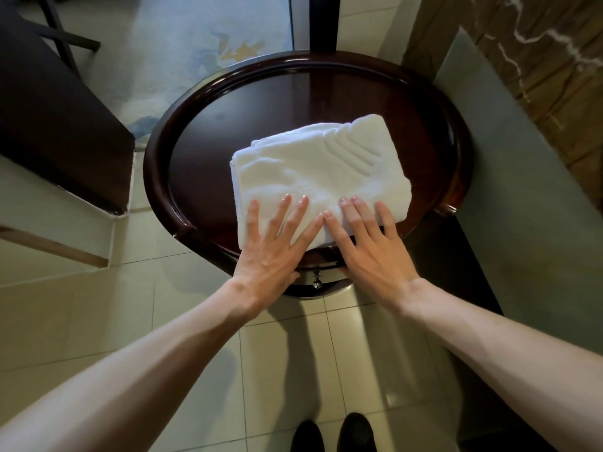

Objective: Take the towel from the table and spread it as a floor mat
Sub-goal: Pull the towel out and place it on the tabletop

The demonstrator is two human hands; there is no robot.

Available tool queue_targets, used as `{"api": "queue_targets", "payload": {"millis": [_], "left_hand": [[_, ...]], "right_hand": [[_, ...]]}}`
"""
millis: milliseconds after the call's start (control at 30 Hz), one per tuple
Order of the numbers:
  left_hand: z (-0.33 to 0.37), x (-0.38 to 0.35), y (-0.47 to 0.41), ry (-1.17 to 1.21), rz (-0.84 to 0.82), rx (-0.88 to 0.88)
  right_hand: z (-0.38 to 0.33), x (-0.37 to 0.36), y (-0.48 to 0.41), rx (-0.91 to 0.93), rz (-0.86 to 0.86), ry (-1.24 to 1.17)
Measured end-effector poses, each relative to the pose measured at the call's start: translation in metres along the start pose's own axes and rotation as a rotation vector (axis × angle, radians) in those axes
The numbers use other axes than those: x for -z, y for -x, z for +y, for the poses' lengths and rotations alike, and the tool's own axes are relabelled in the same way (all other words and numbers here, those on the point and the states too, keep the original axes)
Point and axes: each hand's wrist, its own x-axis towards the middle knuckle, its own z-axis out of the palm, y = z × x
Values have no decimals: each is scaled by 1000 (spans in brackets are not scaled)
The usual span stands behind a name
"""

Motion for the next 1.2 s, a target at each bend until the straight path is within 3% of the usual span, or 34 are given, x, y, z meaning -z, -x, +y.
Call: {"api": "queue_targets", "payload": {"millis": [267,567,867,1200], "left_hand": [[-7,21,-1,200,101,17],[-20,28,-24,266,-80,105],[-13,33,-25,244,-39,141],[-40,82,-26,378,-57,155]], "right_hand": [[15,26,-9,30,-48,-144],[37,39,-41,-32,-192,-56],[42,53,-46,0,-187,-123],[47,106,-58,27,-209,-230]]}}
